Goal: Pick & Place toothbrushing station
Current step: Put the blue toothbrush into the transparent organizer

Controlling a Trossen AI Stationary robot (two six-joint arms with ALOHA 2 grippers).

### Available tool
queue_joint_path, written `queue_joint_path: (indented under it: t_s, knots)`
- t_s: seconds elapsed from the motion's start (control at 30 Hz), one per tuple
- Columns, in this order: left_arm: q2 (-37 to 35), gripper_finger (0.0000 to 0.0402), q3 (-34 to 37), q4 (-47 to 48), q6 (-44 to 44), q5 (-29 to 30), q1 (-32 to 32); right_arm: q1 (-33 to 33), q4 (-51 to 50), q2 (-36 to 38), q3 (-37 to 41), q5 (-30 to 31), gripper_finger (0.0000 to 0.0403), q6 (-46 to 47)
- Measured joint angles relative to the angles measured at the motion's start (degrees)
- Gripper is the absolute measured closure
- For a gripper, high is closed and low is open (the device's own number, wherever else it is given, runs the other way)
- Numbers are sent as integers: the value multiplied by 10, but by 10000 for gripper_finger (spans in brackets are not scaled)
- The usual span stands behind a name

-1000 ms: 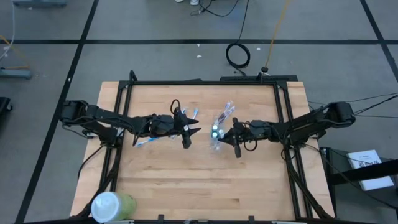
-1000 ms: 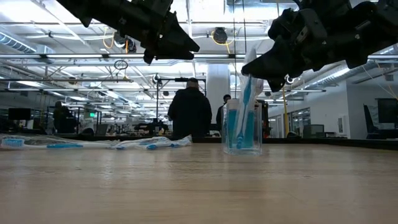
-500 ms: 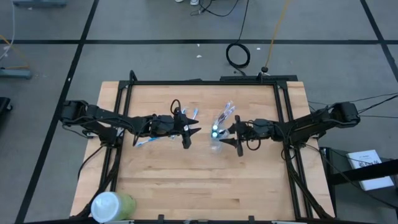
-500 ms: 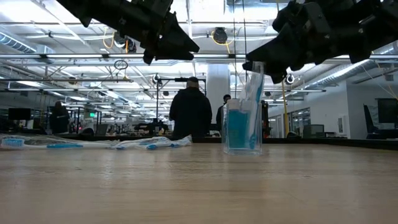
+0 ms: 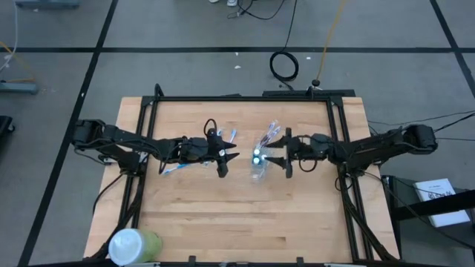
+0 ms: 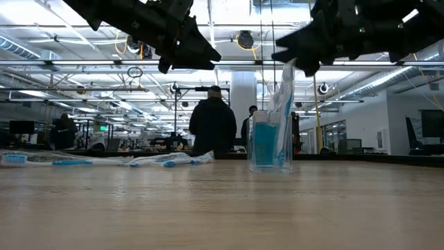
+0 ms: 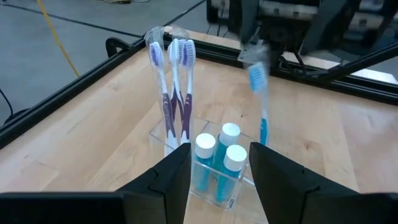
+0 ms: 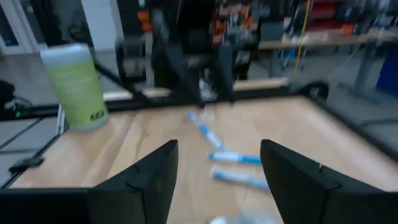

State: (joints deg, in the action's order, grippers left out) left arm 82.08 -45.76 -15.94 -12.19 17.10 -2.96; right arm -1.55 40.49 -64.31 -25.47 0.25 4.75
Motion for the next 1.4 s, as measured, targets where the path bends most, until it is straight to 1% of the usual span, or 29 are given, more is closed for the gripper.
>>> queue_joint_path:
  t_s: [0.17,0.27,0.33,0.4,0.47,0.57,0.73,0.8,0.87,0.93,1.03,1.1,1.2,1.3,1.4]
  knots:
    - [0,231,0,23,-16,4,0,-11,13,61,0,0,186,-38]
    - [0,231,0,76,-60,52,2,-11,10,93,0,0,186,-46]
    - [0,231,0,130,-102,84,5,-11,1,108,0,0,186,-46]
    - [0,231,0,197,-154,95,10,-11,-18,119,0,0,188,-46]
    - [0,231,0,275,-218,92,12,-11,-38,126,0,-1,191,-43]
    - [-1,231,0,415,-328,71,9,-11,-63,128,0,-2,192,-41]
    - [-3,231,0,689,-543,31,-12,-11,-75,126,0,-2,193,-40]
    - [-3,231,0,770,-618,18,-26,-11,-74,126,0,-2,193,-40]
    - [-3,231,5,818,-669,-10,-41,-11,-74,126,0,-2,193,-40]
    - [-3,231,14,838,-694,-50,-55,-11,-74,126,0,-2,193,-40]
    - [-3,231,36,825,-708,-119,-71,-11,-74,126,0,-2,193,-40]
    - [-3,231,51,814,-718,-154,-80,-11,-74,126,0,-2,193,-39]
    - [-3,231,70,794,-740,-177,-94,-11,-74,126,0,-3,193,-39]
    - [-3,231,82,728,-738,-186,-104,-11,-74,126,0,-3,193,-39]
    - [-2,232,86,650,-693,-184,-110,-11,-74,126,0,-3,193,-39]
